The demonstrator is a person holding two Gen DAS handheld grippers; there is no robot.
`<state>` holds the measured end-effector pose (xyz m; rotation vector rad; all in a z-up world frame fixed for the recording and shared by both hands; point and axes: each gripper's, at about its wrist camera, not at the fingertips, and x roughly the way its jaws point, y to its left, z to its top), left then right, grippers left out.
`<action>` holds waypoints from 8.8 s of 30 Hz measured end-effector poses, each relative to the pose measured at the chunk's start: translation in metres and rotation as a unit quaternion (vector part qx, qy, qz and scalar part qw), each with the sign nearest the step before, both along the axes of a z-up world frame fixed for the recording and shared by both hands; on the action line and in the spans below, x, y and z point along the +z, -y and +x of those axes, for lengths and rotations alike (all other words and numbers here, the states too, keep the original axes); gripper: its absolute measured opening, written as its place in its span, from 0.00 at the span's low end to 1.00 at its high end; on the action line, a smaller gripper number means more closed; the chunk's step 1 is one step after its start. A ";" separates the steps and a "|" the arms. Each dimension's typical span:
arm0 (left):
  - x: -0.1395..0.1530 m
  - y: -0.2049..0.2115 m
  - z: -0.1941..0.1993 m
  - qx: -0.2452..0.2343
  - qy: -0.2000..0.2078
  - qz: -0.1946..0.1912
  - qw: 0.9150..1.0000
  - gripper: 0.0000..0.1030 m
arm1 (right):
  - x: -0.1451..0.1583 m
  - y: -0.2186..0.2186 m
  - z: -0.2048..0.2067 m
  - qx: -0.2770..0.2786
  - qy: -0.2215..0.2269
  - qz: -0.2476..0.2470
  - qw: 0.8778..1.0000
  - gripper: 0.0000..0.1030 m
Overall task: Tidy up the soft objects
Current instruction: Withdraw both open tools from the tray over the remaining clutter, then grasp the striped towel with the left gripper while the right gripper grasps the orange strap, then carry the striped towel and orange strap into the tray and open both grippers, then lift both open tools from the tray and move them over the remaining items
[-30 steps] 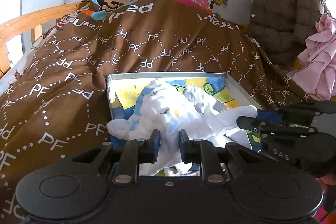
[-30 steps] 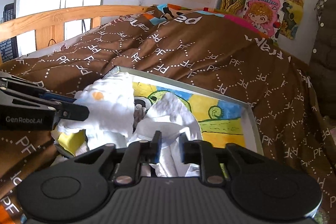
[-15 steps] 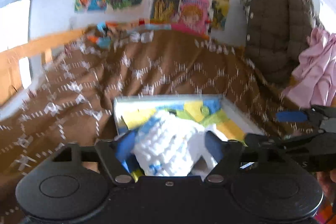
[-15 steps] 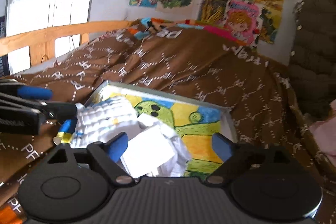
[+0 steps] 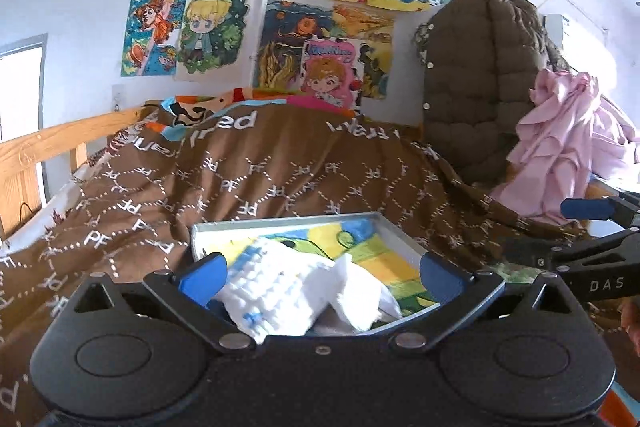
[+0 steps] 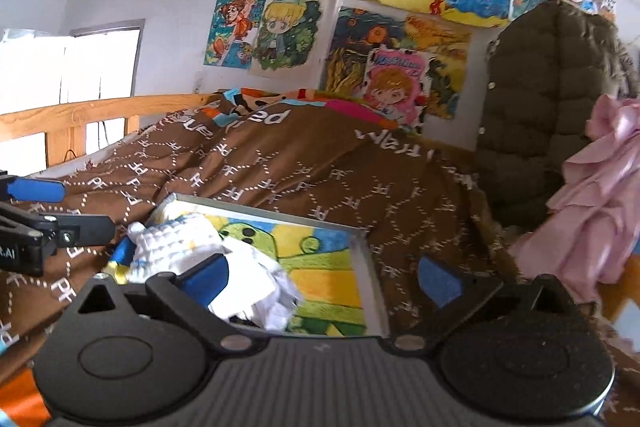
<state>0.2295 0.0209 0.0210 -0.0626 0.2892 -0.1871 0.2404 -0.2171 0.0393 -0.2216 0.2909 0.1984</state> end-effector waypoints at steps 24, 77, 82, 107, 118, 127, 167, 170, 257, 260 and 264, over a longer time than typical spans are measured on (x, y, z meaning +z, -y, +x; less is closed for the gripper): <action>-0.027 0.015 -0.079 -0.062 -0.065 0.041 0.995 0.99 | -0.022 0.021 -0.080 -0.023 -0.076 -0.030 0.996 1.00; -0.064 -0.003 -0.087 -0.046 -0.145 0.064 0.986 0.99 | -0.061 -0.015 -0.088 0.027 -0.162 -0.038 0.986 1.00; -0.067 -0.004 -0.081 -0.038 -0.150 0.071 0.985 0.99 | -0.063 -0.015 -0.084 0.025 -0.163 -0.035 0.986 1.00; -0.082 0.000 -0.012 -0.030 -0.194 0.039 0.980 0.99 | -0.072 -0.009 -0.028 0.074 -0.119 -0.028 0.990 1.00; -0.096 0.002 0.031 -0.068 -0.247 -0.001 0.967 0.78 | -0.078 -0.010 0.036 0.122 -0.163 0.022 0.979 0.89; -0.099 -0.003 0.040 -0.093 -0.272 -0.057 0.956 0.54 | -0.092 -0.010 0.048 0.142 -0.214 0.051 0.965 0.66; 0.024 0.000 0.051 -0.141 -0.175 -0.161 0.961 0.11 | -0.011 0.012 0.032 0.090 -0.115 0.078 0.986 0.40; 0.041 0.007 0.072 -0.139 -0.148 -0.158 0.966 0.11 | -0.001 0.016 0.045 0.072 -0.098 0.088 0.989 0.40; 0.012 0.075 -0.001 -0.074 -0.045 -0.003 0.996 0.99 | 0.016 0.073 -0.023 -0.057 -0.065 0.083 0.993 1.00; -0.001 0.081 -0.021 -0.071 -0.043 0.019 0.996 0.99 | 0.006 0.077 -0.032 -0.058 -0.082 0.069 0.993 1.00; -0.014 0.089 -0.037 -0.105 -0.058 0.048 0.992 0.99 | -0.008 0.082 -0.041 -0.062 -0.100 0.054 0.992 1.00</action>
